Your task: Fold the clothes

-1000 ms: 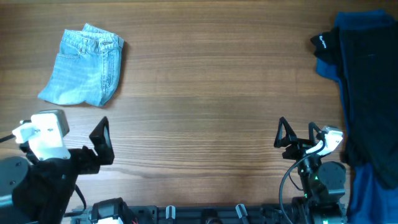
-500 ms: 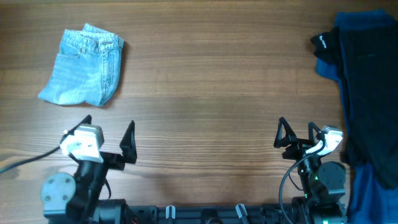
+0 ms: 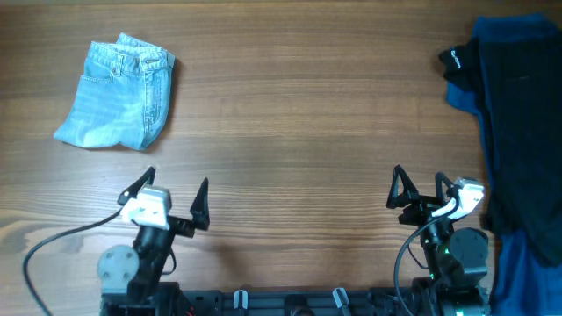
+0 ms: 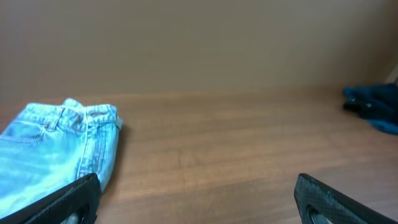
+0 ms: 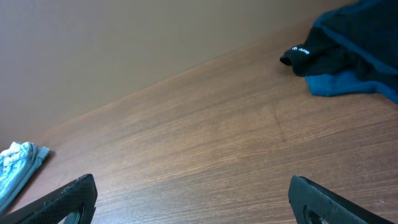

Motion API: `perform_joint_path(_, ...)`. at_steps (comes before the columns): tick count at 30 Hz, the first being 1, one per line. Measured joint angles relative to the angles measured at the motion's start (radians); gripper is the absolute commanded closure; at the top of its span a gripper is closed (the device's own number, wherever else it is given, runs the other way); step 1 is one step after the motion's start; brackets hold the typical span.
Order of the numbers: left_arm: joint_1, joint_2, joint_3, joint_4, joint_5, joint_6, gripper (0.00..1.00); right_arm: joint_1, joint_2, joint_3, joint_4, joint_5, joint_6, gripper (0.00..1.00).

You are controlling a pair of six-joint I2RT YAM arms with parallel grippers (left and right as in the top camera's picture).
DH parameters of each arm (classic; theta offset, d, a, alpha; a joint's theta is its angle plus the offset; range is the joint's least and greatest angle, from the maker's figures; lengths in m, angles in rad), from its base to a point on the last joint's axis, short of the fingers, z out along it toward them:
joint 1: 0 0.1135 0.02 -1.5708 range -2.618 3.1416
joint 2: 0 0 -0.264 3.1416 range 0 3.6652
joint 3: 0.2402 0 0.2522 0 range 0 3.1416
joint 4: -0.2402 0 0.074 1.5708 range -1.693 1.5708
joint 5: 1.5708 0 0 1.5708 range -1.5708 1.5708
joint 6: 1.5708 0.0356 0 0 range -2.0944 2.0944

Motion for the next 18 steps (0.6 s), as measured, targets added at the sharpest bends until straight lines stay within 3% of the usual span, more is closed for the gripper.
perform_joint_path(5, 0.0, 0.0, -0.134, 0.098, 0.0, 0.0, 0.0, 0.0, 0.0, 0.0, 0.0, 0.0, 0.0, 0.0)
perform_joint_path(18, 0.0, 0.0, -0.141, 0.112, 0.0, 0.0, 0.0, 0.0, 0.0, 0.0, 0.0, 0.0, 0.0, 0.0)
